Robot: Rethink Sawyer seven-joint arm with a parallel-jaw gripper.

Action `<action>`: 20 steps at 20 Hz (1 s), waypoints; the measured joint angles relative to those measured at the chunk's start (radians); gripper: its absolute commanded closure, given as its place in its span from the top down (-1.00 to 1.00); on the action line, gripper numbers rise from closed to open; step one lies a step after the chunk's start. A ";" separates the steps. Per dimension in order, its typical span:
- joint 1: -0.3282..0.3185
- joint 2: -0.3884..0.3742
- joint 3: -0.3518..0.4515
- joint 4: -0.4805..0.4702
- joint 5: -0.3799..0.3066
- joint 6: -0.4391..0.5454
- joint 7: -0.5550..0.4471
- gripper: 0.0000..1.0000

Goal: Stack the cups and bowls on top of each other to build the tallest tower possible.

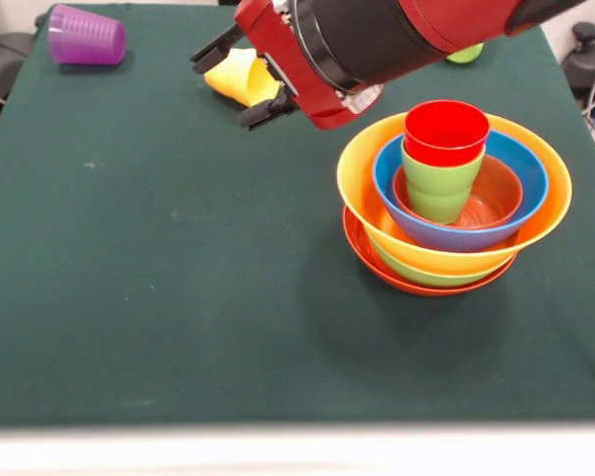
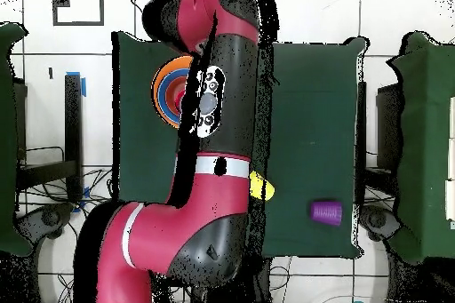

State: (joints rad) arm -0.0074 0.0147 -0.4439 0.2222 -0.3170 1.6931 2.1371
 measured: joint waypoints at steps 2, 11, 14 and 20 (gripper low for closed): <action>0.000 0.006 -0.010 -0.010 0.002 0.022 0.000 1.00; 0.008 -0.019 -0.033 0.025 0.003 0.031 0.000 1.00; 0.016 -0.044 -0.033 0.071 0.006 0.031 0.000 1.00; 0.039 -0.104 -0.034 0.193 0.009 0.008 0.000 1.00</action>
State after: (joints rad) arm 0.0315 -0.0892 -0.4776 0.4151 -0.3077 1.7009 2.1371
